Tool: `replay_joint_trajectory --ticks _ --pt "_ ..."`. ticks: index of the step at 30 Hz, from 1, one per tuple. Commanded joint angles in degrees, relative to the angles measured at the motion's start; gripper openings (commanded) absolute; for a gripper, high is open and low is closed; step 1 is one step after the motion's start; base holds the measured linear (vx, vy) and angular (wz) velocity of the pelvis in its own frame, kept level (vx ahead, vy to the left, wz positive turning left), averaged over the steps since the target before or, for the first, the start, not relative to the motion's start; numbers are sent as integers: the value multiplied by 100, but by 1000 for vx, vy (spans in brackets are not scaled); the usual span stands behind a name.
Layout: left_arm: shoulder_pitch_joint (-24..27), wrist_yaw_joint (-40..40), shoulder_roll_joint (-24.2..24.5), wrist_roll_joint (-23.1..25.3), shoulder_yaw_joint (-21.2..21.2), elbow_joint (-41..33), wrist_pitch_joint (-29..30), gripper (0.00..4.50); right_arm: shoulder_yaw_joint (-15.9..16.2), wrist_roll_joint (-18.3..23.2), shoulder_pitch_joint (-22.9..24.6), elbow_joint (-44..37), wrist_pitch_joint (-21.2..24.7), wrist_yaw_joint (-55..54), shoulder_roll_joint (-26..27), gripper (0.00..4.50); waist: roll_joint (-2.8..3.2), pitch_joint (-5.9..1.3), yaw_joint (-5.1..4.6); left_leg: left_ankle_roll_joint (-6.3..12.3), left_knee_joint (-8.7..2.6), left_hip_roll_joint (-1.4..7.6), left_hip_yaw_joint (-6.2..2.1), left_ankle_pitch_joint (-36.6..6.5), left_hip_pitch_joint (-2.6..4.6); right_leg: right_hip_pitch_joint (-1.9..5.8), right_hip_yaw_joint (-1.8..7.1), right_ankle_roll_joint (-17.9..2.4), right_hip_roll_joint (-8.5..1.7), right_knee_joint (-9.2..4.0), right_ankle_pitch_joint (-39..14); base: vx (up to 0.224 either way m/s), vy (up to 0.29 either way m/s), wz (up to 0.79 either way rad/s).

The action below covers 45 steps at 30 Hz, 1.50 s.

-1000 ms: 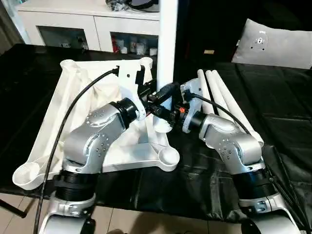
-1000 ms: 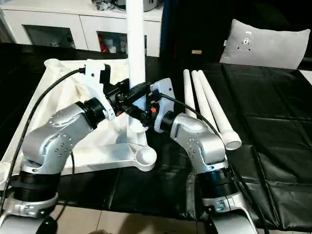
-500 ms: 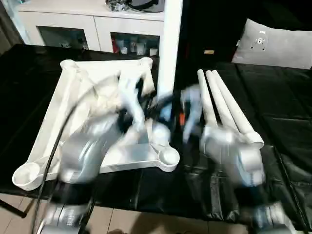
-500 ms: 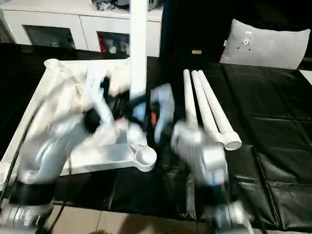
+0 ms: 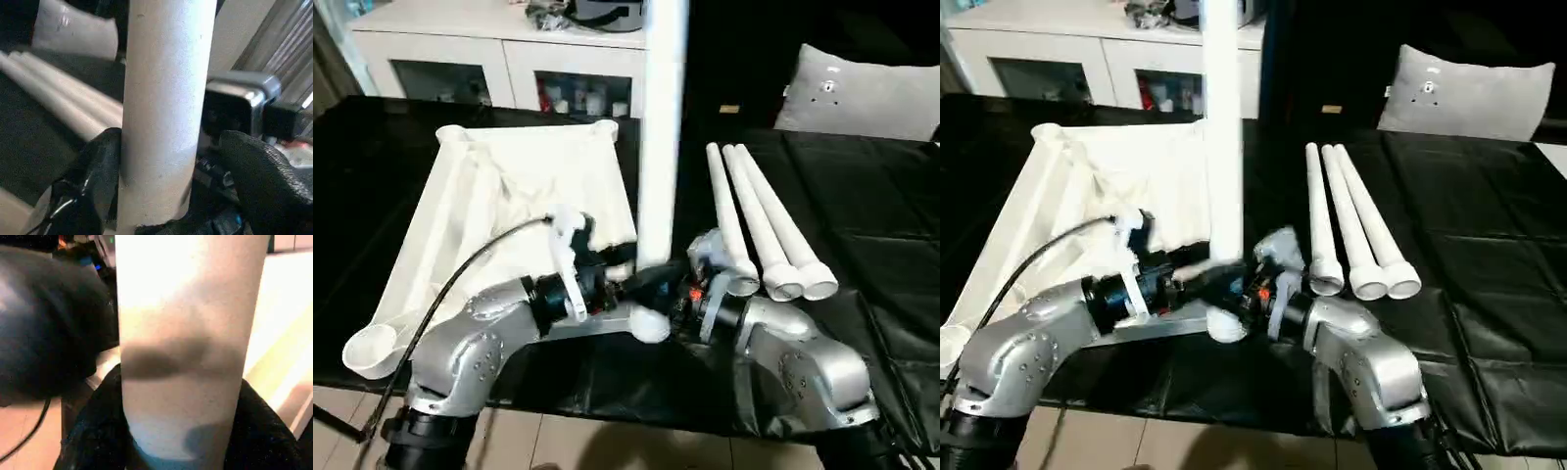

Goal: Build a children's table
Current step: Insert table leg to table base

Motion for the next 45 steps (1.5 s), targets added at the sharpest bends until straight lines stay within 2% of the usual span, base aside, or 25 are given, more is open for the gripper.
replay_joint_trajectory --ticks 1,3,4,5,7,8,9,11,12,15,20,24,26,29,30,33,34,35,36,37,38,39,40,41,45 --pt "-365 154 -255 -634 460 -45 59 394 -237 254 -171 -80 147 102 -35 193 18 -367 8 -34 -407 215 -77 -1127 -3 274 252 -788 -380 -494 -1935 0 0 0" --pt "-493 281 -351 -838 638 8 91 420 -313 382 -239 -83 212 164 -38 193 -7 -370 25 8 -390 211 -66 -1032 1 272 247 -886 -369 -489 -1738 0 0 0" --pt "-679 456 -441 -1116 880 92 130 430 -441 594 -353 -81 334 238 -35 193 -3 -373 15 30 -385 196 -71 -967 -32 310 241 -929 -362 -446 -1612 0 0 0" --pt "-765 529 -480 -1227 977 140 141 434 -502 686 -409 -65 384 274 -37 193 -33 -400 34 75 -363 200 -65 -819 -24 315 242 -951 -375 -447 -1442 0 0 0" --pt "-853 597 -530 -1432 1111 182 164 435 -591 815 -489 -27 462 294 -40 193 -24 -389 38 119 -362 188 -59 -733 -37 319 235 -966 -364 -434 -1388 0 0 0" --pt "-1000 739 -551 -1741 1337 222 196 435 -911 1266 -730 103 726 314 -25 193 -41 -413 34 145 -348 182 -62 -624 -44 341 232 -989 -367 -408 -1291 0 0 0" --pt "-1013 761 -556 -1784 1363 227 203 435 -943 1308 -755 118 750 312 -22 193 -33 -419 39 161 -342 176 -60 -578 -41 333 231 -1003 -364 -408 -1244 0 0 0" --pt "-1116 1021 -623 -2157 1599 283 287 435 -1244 1701 -971 255 929 284 36 193 -36 -432 51 211 -322 187 -49 -446 -41 318 222 -1103 -360 -390 -1068 0 0 0" --pt "-1177 1207 -660 -2315 1760 317 322 435 -1479 2064 -1109 325 1074 278 82 193 -59 -425 45 227 -323 188 -45 -425 -49 321 222 -1109 -353 -389 -1036 0 0 0" --pt "-1225 1362 -639 -2367 1864 340 426 435 -1636 2411 -1196 350 1221 394 65 193 -53 -422 74 266 -324 191 -39 -368 -43 320 214 -1038 -350 -394 -1107 0 0 0" --pt "-1234 1482 -516 -2534 1762 283 724 435 -1642 2655 -1225 304 1473 714 -75 193 -51 -420 132 164 -336 208 -39 -402 -23 312 219 -954 -359 -388 -1179 0 0 0" --pt "-1322 1635 -478 -2861 1721 200 919 443 -1589 2713 -1223 273 1647 772 -144 193 -54 -415 187 84 -340 200 -36 -462 -27 305 227 -875 -371 -414 -1375 0 0 0" --pt "-1374 1647 -467 -2871 1703 206 973 447 -1570 2744 -1215 254 1660 765 -150 193 -25 -416 198 34 -344 199 -46 -488 -25 301 221 -823 -373 -420 -1471 0 0 0" --pt "-1479 1647 -453 -2909 1655 210 1072 450 -1465 2698 -1189 188 1672 796 -249 193 -35 -420 194 6 -345 204 -48 -461 -24 302 218 -773 -363 -421 -1419 0 0 0" --pt "-1488 1650 -447 -2931 1659 209 1096 450 -1439 2688 -1181 172 1670 796 -261 193 -16 -421 196 5 -341 201 -49 -452 -23 299 219 -775 -362 -418 -1391 0 0 0" --pt "-1583 1605 -316 -2753 1424 255 1242 450 -1190 2348 -1133 59 1542 860 -386 193 -43 -419 196 -1 -344 195 -50 -452 -37 310 218 -718 -360 -424 -1413 0 0 0" --pt "-1593 1597 -295 -2712 1382 262 1249 450 -1152 2279 -1131 50 1509 857 -402 193 -40 -421 196 -12 -345 197 -54 -451 -32 307 218 -702 -359 -414 -1424 0 0 0" --pt "-1611 1480 -179 -2470 1140 270 1254 450 -939 1966 -1136 29 1319 906 -493 193 -41 -419 201 -28 -353 209 -59 -453 -33 297 219 -655 -372 -429 -1486 0 0 0" --pt "-1609 1456 -156 -2429 1098 265 1254 450 -901 1915 -1135 23 1284 918 -509 193 -39 -413 190 -46 -349 203 -54 -469 -36 293 221 -633 -358 -425 -1507 0 0 0" --pt "-1595 1342 -57 -2261 912 233 1262 450 -753 1707 -1141 14 1147 906 -560 193 -13 -417 190 -66 -348 206 -54 -472 -25 289 227 -647 -366 -420 -1480 0 0 0" --pt "-1594 1335 -52 -2251 901 231 1262 450 -744 1695 -1142 14 1139 904 -563 193 -22 -413 184 -70 -355 208 -57 -485 -29 288 225 -640 -366 -430 -1497 0 0 0" --pt "-1558 1163 115 -1867 563 169 1171 450 -546 1441 -1154 -12 941 922 -636 193 -27 -415 178 -77 -348 199 -50 -507 -32 298 230 -658 -366 -421 -1485 0 0 0" --pt "-1535 1069 177 -1757 433 152 1167 450 -447 1359 -1154 -34 882 928 -669 193 -33 -415 188 -63 -361 213 -64 -513 -26 293 226 -633 -375 -439 -1520 0 0 0" --pt "-1520 1010 214 -1701 358 144 1171 450 -384 1317 -1151 -50 851 936 -690 193 -14 -415 180 -79 -356 211 -60 -510 -19 287 230 -617 -365 -418 -1499 0 0 0" --pt "-1470 802 173 -1883 325 153 1209 450 -88 1257 -1048 -244 882 1202 -831 193 -9 -417 175 -63 -350 212 -57 -540 -27 309 235 -791 -365 -399 -1278 0 0 0"
